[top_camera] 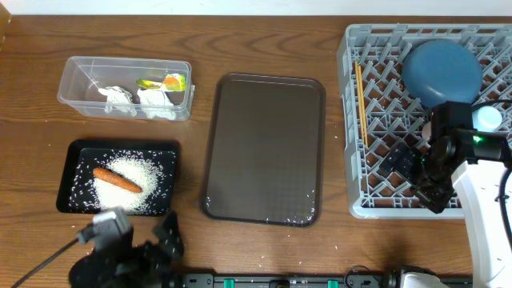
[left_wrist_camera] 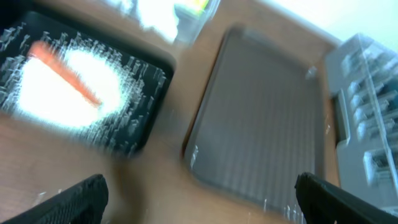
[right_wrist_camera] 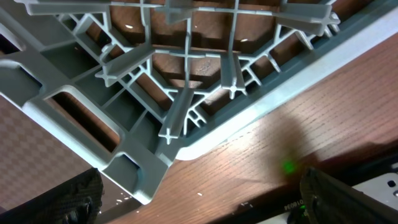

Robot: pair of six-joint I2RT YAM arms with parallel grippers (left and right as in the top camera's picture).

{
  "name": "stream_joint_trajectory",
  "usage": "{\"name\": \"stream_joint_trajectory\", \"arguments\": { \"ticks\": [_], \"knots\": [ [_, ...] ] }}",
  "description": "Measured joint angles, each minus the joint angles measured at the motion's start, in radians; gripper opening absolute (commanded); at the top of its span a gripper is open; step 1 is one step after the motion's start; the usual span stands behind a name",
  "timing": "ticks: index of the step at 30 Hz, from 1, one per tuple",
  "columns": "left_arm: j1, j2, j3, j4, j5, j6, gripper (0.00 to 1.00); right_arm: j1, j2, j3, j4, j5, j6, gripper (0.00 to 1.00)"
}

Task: Sort waste into correct bins and load items into the dishwasher rack

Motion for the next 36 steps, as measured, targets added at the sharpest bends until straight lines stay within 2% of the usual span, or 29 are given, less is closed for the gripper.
{"name": "stream_joint_trajectory", "arguments": {
  "ticks": [7,11,28,36],
  "knots": [
    [0.0,-0.116,-0.366,0.497,0.0,0.014,0.98,0.0,0.0,0.0,0.0,0.0,0.0,0.99],
    [0.0,-0.168,-0.515,0.665,0.001,0.016,0.98,0.0,0.0,0.0,-0.001,0.0,0.0,0.99],
    [0.001,-0.172,-0.779,1.069,-0.14,0.027,0.98,0.0,0.0,-0.001,0.0,0.0,0.0,0.99],
    [0.005,-0.173,-0.781,1.075,-0.142,0.183,0.98,0.0,0.0,-0.001,0.0,0.0,0.0,0.99]
  ]
}}
